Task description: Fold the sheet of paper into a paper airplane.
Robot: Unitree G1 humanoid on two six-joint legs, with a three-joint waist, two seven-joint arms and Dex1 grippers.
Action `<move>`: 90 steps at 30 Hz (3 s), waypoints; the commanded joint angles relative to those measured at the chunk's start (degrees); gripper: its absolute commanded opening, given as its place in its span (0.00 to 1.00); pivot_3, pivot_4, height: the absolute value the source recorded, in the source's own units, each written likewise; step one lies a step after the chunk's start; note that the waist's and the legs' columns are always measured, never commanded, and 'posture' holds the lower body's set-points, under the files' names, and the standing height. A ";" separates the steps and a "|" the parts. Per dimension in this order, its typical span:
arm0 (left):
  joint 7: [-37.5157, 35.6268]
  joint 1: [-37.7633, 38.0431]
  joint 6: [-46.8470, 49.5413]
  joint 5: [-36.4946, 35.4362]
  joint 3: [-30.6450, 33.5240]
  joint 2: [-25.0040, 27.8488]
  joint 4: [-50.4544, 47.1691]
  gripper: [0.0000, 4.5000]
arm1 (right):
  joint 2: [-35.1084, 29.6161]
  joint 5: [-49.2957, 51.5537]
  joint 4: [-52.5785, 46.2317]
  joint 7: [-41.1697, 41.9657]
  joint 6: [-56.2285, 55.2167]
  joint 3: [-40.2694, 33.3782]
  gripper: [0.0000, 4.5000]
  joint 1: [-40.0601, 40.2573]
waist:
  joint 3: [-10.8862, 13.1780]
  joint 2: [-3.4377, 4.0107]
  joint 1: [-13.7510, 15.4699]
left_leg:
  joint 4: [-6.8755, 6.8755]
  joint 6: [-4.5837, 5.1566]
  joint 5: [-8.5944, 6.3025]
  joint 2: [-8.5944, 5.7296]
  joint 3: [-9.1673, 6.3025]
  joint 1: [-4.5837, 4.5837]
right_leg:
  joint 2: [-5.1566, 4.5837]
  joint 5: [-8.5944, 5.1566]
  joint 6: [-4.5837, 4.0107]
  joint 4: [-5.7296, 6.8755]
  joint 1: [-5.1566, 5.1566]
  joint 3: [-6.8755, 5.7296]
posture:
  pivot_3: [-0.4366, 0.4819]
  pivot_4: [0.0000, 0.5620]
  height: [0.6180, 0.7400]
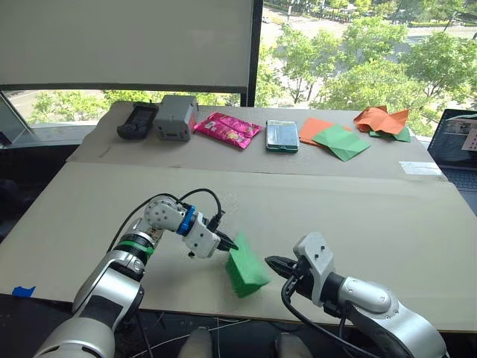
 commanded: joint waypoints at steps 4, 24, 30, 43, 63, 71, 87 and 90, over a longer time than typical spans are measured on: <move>9.45 1.39 7.06 3.62 3.15 3.76 -3.39 0.01 | 1.01 1.17 -1.24 -1.19 0.96 -2.38 0.00 -3.04 | 0.00 0.01 -0.04 | 0.05 0.02 0.01 0.00 0.00 0.00 | 0.01 0.02 0.03 0.04 0.02 0.00 | 0.48 0.27 0.84; 26.67 31.08 80.82 8.09 9.61 9.30 -63.29 0.00 | -6.51 -14.10 13.13 14.10 -22.20 9.71 0.67 -17.48 | 0.04 -0.01 -1.27 | -0.14 -0.37 -0.23 -0.02 0.00 0.41 | -0.04 -0.10 -0.14 0.59 -0.03 0.06 | 0.48 0.27 0.84; 25.54 34.32 83.37 4.59 9.81 9.73 -67.84 0.00 | -5.69 -20.51 19.50 16.93 -29.33 14.07 0.97 -19.65 | 0.02 -0.01 -1.31 | -0.16 -0.34 -0.21 0.00 0.00 0.48 | 0.01 -0.10 -0.14 0.66 -0.02 0.07 | 0.48 0.27 0.84; 26.44 34.61 87.99 -4.71 14.81 9.72 -71.95 0.55 | -1.34 -25.94 23.17 17.55 -32.73 15.14 0.98 -20.26 | 0.02 -0.03 -1.28 | -0.14 -0.35 -0.22 0.00 0.00 0.47 | 0.02 -0.09 -0.14 0.68 -0.03 0.08 | 0.48 0.27 0.84; 14.79 29.56 94.45 -26.03 26.59 16.44 -56.52 0.22 | 2.55 -27.91 23.68 16.37 -29.73 14.60 0.25 -18.70 | 0.00 -0.15 -1.18 | -0.15 -0.35 -0.22 0.03 0.00 0.47 | 0.05 -0.10 -0.17 0.72 -0.09 0.10 | 0.48 0.27 0.84; 11.81 20.25 87.43 -21.05 18.45 11.78 -44.10 0.00 | 2.56 -28.17 23.30 17.00 -29.33 14.85 0.01 -18.41 | -0.01 -0.17 -1.27 | -0.12 0.02 0.02 0.06 0.00 0.51 | 0.14 -0.10 -0.17 0.78 -0.05 0.12 | 0.48 0.27 0.84; 8.52 19.04 72.74 -10.03 9.32 9.46 -35.06 0.00 | 3.25 -28.43 22.97 17.99 -25.85 15.62 0.01 -18.74 | -0.02 -0.18 -1.25 | -0.09 0.04 0.03 0.07 0.00 0.50 | 0.17 -0.09 -0.17 0.79 -0.01 0.17 | 0.48 0.27 0.84; 8.83 19.60 70.53 -8.05 8.42 9.59 -34.90 0.00 | 4.25 -27.91 23.53 17.97 -24.58 15.43 0.01 -19.57 | -0.04 -0.16 -1.29 | -0.09 0.05 0.03 0.07 0.00 0.53 | 0.17 -0.09 -0.17 0.80 0.00 0.17 | 0.48 0.27 0.84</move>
